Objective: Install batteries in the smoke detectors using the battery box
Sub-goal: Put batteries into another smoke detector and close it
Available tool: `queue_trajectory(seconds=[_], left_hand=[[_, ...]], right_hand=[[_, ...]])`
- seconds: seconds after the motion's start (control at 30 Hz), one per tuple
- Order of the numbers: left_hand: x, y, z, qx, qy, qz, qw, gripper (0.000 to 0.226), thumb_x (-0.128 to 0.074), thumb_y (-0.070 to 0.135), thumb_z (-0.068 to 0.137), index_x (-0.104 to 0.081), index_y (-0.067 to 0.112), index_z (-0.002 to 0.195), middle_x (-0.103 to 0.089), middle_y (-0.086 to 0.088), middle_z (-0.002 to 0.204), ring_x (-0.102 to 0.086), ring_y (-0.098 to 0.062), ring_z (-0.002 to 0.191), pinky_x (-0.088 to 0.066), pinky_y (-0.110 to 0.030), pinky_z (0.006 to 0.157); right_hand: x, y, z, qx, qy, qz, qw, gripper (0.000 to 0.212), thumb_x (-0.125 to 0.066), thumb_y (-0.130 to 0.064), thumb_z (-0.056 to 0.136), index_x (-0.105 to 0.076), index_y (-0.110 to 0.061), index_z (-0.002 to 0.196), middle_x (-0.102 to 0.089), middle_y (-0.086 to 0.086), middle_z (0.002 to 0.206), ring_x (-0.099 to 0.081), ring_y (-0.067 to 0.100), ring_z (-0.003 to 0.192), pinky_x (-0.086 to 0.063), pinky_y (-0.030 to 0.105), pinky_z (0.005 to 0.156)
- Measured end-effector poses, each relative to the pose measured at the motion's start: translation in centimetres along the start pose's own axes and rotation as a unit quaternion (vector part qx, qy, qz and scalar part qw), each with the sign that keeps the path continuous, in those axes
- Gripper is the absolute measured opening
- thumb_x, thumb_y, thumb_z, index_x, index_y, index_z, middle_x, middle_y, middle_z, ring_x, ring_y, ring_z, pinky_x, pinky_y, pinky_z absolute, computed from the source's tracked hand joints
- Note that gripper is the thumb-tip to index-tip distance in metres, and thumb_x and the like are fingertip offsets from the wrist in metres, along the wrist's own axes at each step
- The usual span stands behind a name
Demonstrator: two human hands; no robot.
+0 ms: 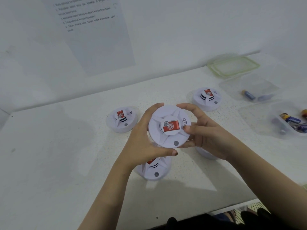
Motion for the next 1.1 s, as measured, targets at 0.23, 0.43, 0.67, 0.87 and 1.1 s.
queue_trajectory(seconds=[0.23,0.43,0.67,0.87,1.1], left_hand=[[0.2,-0.3,0.1,0.005,0.010,-0.002,1.000,0.102,-0.092,-0.001,0.054,-0.037,0.039,0.130,-0.052,0.039,0.120,-0.052,0.010,0.117,-0.044,-0.005,0.085],[0.3,-0.5,0.1,0.008,0.015,-0.005,1.000,0.104,-0.091,0.009,0.051,-0.035,0.037,0.134,-0.050,0.034,0.126,-0.050,0.008,0.120,-0.044,-0.006,0.087],[0.4,-0.7,-0.1,0.014,0.026,-0.014,0.999,0.105,-0.092,-0.001,0.052,-0.031,0.028,0.132,-0.056,0.029,0.116,-0.057,0.003,0.112,-0.048,-0.010,0.081],[0.9,-0.8,-0.1,0.031,0.035,-0.014,0.999,0.099,-0.090,0.021,0.051,-0.035,0.039,0.132,-0.058,0.023,0.122,-0.059,-0.004,0.115,-0.052,-0.019,0.087],[2.0,-1.4,0.6,0.069,0.023,-0.027,0.997,0.097,-0.089,0.016,0.052,-0.042,0.045,0.132,-0.060,0.008,0.122,-0.065,-0.009,0.102,-0.059,-0.030,0.074]], right_hand=[[0.4,-0.1,0.3,-0.013,0.016,-0.021,1.000,0.046,-0.057,-0.013,0.083,-0.051,-0.032,0.124,-0.066,0.019,0.098,-0.067,0.030,0.087,-0.056,0.041,0.074],[0.7,-0.6,0.4,0.001,0.027,-0.080,0.996,0.046,-0.059,-0.018,0.083,-0.051,-0.033,0.125,-0.070,0.016,0.101,-0.067,0.030,0.092,-0.055,0.042,0.084],[0.8,-0.7,0.4,0.008,0.025,-0.062,0.998,0.047,-0.059,-0.013,0.083,-0.050,-0.028,0.127,-0.069,0.018,0.102,-0.067,0.031,0.092,-0.055,0.037,0.079],[1.0,-0.6,0.5,0.010,0.033,-0.054,0.998,0.048,-0.060,-0.013,0.081,-0.051,-0.029,0.126,-0.071,0.015,0.098,-0.068,0.030,0.091,-0.056,0.038,0.078],[1.6,-1.2,1.0,0.010,0.047,-0.058,0.997,0.050,-0.063,-0.012,0.083,-0.050,-0.027,0.129,-0.072,0.013,0.100,-0.069,0.028,0.092,-0.056,0.033,0.075]])
Point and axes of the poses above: each hand's wrist, its own z-axis towards the middle knuckle, its own x-axis out of the back of the hand, y = z × x, the point moved 8 cm from there along z, towards the middle knuckle
